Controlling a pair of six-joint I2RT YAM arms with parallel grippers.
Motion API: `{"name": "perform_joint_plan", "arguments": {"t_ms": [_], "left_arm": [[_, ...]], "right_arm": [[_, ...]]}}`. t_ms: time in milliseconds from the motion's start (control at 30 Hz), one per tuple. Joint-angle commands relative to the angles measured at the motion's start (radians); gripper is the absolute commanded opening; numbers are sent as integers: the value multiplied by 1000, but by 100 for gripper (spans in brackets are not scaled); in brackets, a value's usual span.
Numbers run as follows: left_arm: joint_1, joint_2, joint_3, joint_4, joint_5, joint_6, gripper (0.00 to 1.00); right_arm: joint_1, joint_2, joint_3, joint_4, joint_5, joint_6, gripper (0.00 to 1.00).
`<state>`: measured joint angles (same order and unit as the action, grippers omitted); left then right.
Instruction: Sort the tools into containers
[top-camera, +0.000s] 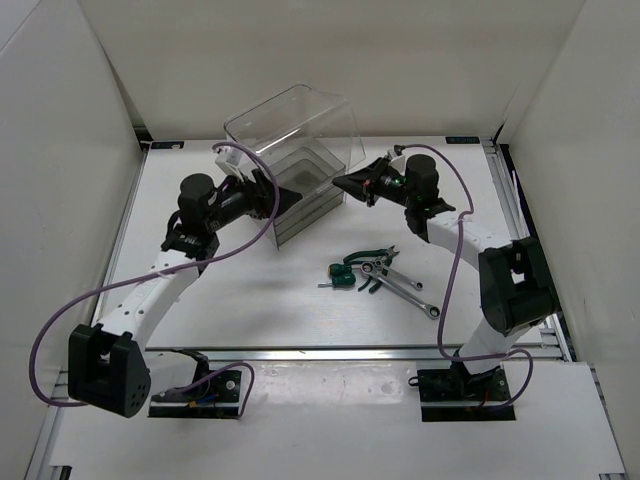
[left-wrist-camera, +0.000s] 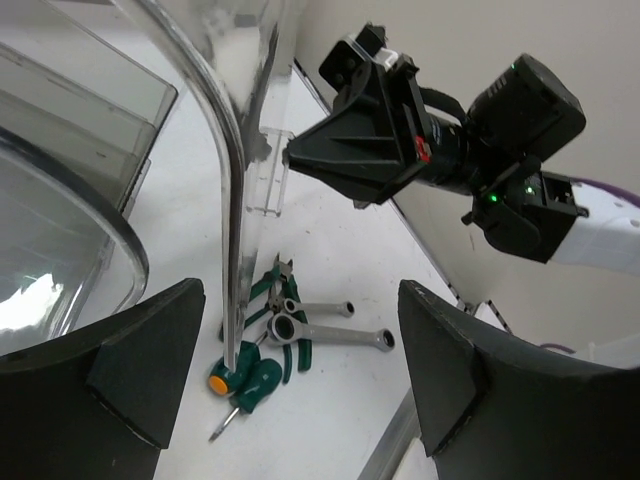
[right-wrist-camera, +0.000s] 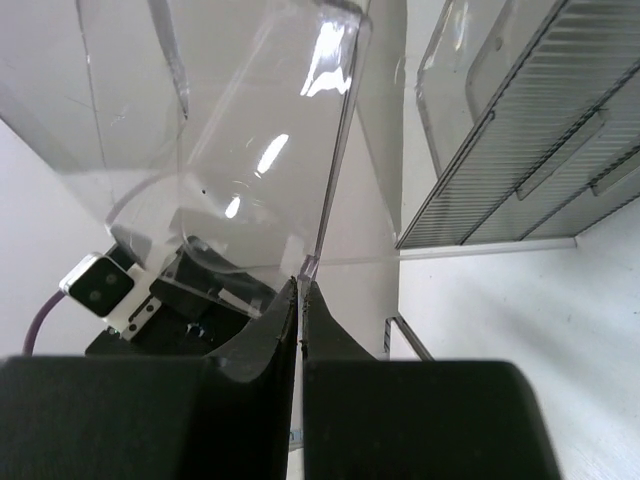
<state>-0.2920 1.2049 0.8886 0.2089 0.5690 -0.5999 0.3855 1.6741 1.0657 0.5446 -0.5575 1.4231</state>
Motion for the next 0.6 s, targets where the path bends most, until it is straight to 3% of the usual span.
{"name": "perform_joint_plan", "arguments": {"t_ms": [0, 167, 300, 467, 567], "left_arm": [[7, 10, 62, 73, -84, -4, 88], [5, 7, 81, 116, -103, -34, 81], [7, 4, 81, 153, -103, -70, 67], [8, 4, 88, 191, -109, -136, 35], [8, 16, 102, 204, -118, -169, 13]], "right_arm": [[7, -60, 11, 28, -65, 0, 0], [15, -66, 8, 22, -67, 0, 0], [13, -63, 7, 17, -76, -3, 0], [13, -54, 23, -15, -90, -12, 1], [7, -48, 27, -20, -97, -12, 13]]}}
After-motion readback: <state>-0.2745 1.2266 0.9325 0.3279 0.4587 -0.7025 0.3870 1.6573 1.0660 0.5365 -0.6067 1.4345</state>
